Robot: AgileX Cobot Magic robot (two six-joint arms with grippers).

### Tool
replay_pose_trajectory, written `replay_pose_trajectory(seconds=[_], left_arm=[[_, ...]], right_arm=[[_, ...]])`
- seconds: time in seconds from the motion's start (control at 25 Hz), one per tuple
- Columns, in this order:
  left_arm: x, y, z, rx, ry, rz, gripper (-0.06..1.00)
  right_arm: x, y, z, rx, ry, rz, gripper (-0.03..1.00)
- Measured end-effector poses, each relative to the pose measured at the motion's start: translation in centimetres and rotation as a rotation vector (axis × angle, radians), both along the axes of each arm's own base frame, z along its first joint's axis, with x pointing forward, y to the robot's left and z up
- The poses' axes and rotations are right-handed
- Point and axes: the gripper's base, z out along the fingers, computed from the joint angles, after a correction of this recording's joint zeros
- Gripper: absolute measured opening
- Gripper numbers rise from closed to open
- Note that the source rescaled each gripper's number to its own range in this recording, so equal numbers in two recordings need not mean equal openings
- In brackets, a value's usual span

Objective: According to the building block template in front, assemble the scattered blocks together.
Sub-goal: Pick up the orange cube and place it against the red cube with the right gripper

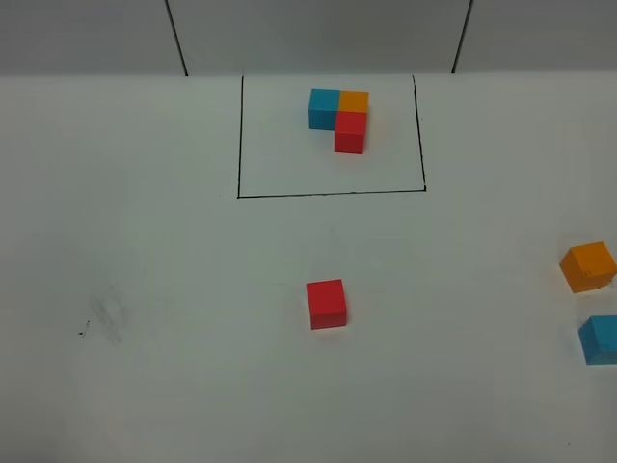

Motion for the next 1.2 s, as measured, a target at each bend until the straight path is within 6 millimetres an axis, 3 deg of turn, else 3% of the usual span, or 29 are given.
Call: replay_pose_trajectory(seconds=[1.04,1.2], left_arm=[[0.0,0.0,0.0,0.001,0.0,0.0,0.0],[0.0,0.0,0.0,0.001,0.0,0.0,0.0]], right_arm=[[0.0,0.0,0.0,0.0,0.0,0.0,0.01],[0.0,0.0,0.0,-0.029,0.003,0.015,0.06]])
